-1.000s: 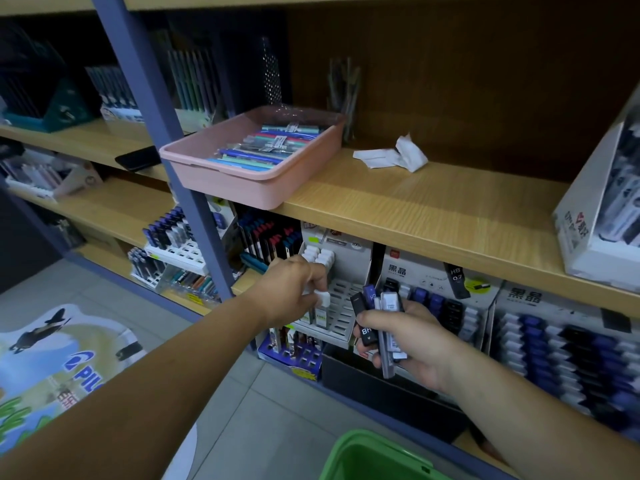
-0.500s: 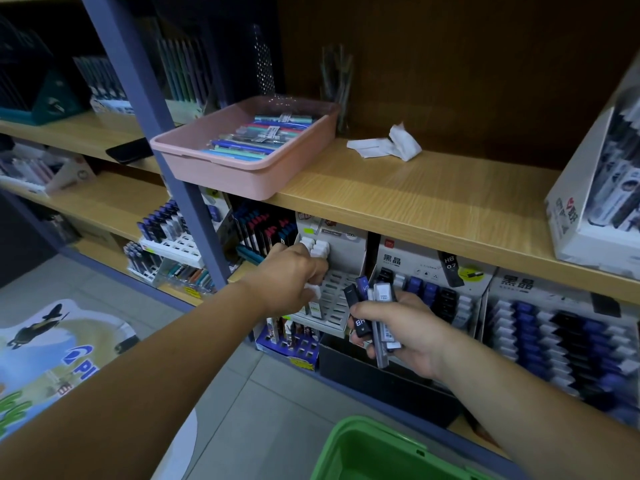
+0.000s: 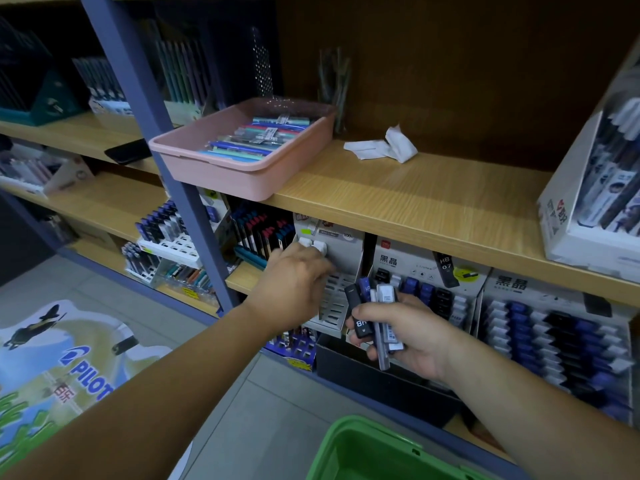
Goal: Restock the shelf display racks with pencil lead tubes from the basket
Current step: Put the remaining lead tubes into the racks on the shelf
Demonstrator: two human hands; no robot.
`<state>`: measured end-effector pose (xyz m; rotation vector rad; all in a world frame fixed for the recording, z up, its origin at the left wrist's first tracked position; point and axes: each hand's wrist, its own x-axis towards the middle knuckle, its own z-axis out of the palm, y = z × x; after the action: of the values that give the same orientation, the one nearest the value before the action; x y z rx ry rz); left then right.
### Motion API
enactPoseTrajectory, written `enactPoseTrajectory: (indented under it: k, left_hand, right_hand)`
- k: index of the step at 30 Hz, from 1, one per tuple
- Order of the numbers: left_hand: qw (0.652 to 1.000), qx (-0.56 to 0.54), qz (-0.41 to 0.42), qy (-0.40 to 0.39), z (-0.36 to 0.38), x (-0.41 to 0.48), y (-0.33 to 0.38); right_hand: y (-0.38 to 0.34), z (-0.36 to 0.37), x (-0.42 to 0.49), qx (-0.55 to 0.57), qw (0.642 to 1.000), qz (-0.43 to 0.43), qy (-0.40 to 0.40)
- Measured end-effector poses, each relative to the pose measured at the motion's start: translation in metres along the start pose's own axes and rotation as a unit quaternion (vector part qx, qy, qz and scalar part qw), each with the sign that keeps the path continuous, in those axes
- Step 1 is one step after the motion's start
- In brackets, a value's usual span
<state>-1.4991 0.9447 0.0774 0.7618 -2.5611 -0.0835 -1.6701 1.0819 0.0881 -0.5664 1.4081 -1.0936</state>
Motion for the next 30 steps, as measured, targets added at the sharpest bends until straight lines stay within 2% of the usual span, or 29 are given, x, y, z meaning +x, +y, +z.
enactPoseTrajectory:
  k: [1, 2, 4, 6, 8, 12, 16, 17, 20, 23, 26, 30]
  left_hand:
    - [0.994, -0.093, -0.062, 0.005, -0.003, 0.0, 0.014]
    - [0.969, -0.201, -0.14, -0.022, -0.006, 0.0, 0.029]
    - [0.878, -0.379, -0.278, -0.094, -0.007, -0.001, 0.054]
    - [0.809, -0.476, -0.324, -0.118, -0.008, -0.005, 0.069]
    - [0.78, -0.52, -0.331, -0.108, -0.011, -0.007, 0.077]
    - [0.777, -0.518, -0.349, -0.082, -0.018, -0.004, 0.09]
    - [0.75, -0.547, -0.356, -0.102, -0.017, 0.001, 0.118]
    - [0.756, -0.538, -0.356, -0.108, -0.014, 0.002, 0.125]
    - [0.809, -0.476, -0.324, -0.119, 0.002, 0.006, 0.139]
    - [0.823, -0.461, -0.303, -0.139, 0.018, 0.01, 0.151]
    - [0.861, -0.399, -0.28, -0.147, 0.026, 0.014, 0.154]
    - [0.868, -0.386, -0.295, -0.1, 0.023, 0.02, 0.152]
  right_hand:
    - [-0.001, -0.002, -0.003, -0.005, 1.0, -0.001, -0.004]
    - [-0.002, -0.003, -0.005, -0.012, 1.0, -0.004, -0.006]
    - [-0.003, -0.008, -0.012, -0.029, 1.0, -0.009, -0.007]
    - [-0.003, -0.011, -0.02, -0.038, 0.999, -0.007, -0.009]
    - [-0.003, -0.016, -0.029, -0.042, 0.999, -0.002, -0.003]
    - [-0.003, -0.037, -0.052, -0.061, 0.997, 0.012, 0.056]
    - [0.002, -0.07, -0.075, -0.032, 0.993, 0.03, 0.114]
    - [0.004, -0.077, -0.08, -0.015, 0.991, 0.032, 0.126]
    - [0.009, -0.094, -0.092, 0.025, 0.988, 0.031, 0.148]
    - [0.012, -0.103, -0.099, 0.017, 0.99, 0.021, 0.138]
    - [0.016, -0.112, -0.102, 0.02, 0.991, 0.022, 0.13]
    - [0.015, -0.12, -0.101, -0.005, 0.994, 0.025, 0.106]
